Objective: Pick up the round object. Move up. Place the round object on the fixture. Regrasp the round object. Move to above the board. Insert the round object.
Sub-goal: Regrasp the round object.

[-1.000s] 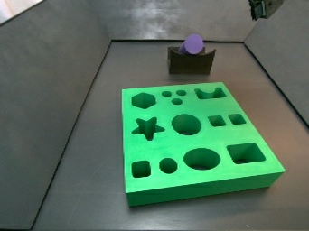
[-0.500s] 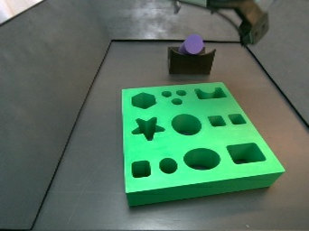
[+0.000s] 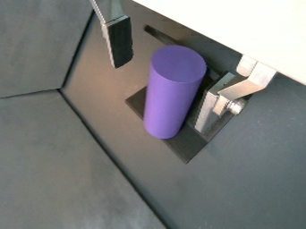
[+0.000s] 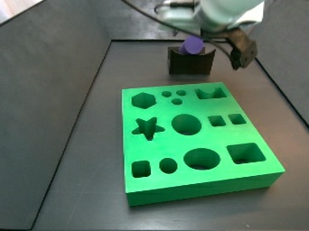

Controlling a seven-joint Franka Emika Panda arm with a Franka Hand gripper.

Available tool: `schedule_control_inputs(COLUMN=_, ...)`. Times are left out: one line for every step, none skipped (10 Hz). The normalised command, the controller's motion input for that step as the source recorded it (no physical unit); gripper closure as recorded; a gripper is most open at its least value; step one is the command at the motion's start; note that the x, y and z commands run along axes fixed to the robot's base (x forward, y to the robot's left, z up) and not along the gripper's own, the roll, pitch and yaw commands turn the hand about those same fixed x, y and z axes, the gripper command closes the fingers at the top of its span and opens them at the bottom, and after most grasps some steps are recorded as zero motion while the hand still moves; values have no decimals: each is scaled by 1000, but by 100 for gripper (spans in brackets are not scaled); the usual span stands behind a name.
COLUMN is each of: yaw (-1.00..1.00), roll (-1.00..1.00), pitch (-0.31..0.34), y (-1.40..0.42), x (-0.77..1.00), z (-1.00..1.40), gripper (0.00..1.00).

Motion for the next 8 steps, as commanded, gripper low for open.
schedule_control_inputs(yaw=-24, roll=70, pitch=-41, y=27, x=103, z=-862, gripper=0)
schedule_control_inputs(yaw=-23, roll=68, pitch=-27, y=18, x=88, z=-708, gripper=0)
schedule_control_inputs(yaw=-15, roll=63, pitch=-17, y=14, x=76, z=-507, gripper=0)
schedule_control_inputs(yaw=-9, roll=65, pitch=-13, y=11, x=69, z=-359, gripper=0)
schedule_control_inputs(yaw=-1, roll=56, pitch=-8, y=5, x=61, z=-217, gripper=0)
schedule_control_inputs(yaw=5, roll=44, pitch=-1, y=-5, x=10, z=-170, gripper=0)
schedule_control_inputs(yaw=10, roll=42, pitch=-3, y=-4, x=11, z=-168, gripper=0)
schedule_control_inputs(yaw=12, roll=42, pitch=-3, y=-4, x=11, z=-168, gripper=0)
